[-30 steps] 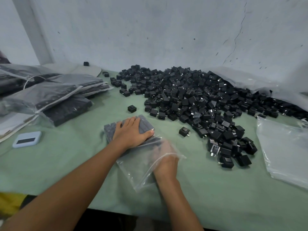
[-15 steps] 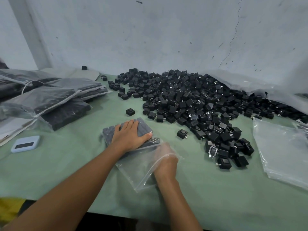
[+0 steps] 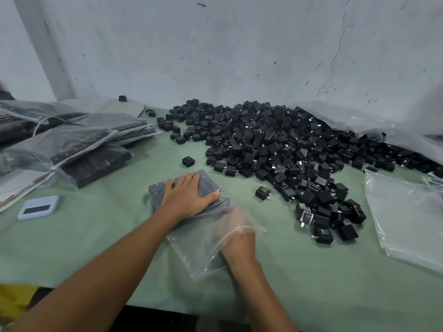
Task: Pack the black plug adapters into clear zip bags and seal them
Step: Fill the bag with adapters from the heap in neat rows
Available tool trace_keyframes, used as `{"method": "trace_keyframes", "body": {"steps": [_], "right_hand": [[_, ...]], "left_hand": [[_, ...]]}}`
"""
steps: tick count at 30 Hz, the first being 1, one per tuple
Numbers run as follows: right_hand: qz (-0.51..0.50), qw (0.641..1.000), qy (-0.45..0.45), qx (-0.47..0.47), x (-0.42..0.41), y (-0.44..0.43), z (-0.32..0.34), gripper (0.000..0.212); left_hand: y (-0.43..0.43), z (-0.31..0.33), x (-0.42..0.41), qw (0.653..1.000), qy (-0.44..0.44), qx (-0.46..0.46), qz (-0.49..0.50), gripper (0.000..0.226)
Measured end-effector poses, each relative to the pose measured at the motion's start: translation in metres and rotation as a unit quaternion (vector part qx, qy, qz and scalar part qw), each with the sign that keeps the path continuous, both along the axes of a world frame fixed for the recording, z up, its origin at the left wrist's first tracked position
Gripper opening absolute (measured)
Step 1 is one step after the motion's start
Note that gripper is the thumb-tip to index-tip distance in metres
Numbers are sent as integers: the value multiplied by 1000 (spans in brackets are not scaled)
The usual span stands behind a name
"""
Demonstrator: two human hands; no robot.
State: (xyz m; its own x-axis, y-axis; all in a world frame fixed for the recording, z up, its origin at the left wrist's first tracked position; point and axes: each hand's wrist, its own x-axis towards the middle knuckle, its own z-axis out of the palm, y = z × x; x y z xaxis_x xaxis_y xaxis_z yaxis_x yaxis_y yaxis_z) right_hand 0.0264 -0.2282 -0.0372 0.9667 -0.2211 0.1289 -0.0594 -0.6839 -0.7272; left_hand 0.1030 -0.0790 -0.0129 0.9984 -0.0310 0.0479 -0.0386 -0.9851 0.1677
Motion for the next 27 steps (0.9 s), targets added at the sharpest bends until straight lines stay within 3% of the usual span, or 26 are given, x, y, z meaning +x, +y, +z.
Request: {"method": "trace_keyframes", "body": {"steps": [4, 11, 15, 19, 27], "right_hand": [[45, 988, 106, -104, 10, -3, 19, 14], [113, 981, 49, -147, 13, -2, 16, 18], [103, 973, 86, -188, 14, -4, 20, 9], [117, 979, 81, -145, 13, -1, 13, 21], [136, 990, 12, -21, 7, -6, -3, 19]], "left_hand": [[0, 0, 0, 1000, 1, 2, 2, 112], [1, -2, 0, 1000, -2, -5, 6, 113], [1, -4, 2, 1000, -6, -4, 4, 113], [1, -7, 2, 1000, -13, -15, 6, 107], [0, -5, 0, 1000, -15, -21, 6, 104]]}}
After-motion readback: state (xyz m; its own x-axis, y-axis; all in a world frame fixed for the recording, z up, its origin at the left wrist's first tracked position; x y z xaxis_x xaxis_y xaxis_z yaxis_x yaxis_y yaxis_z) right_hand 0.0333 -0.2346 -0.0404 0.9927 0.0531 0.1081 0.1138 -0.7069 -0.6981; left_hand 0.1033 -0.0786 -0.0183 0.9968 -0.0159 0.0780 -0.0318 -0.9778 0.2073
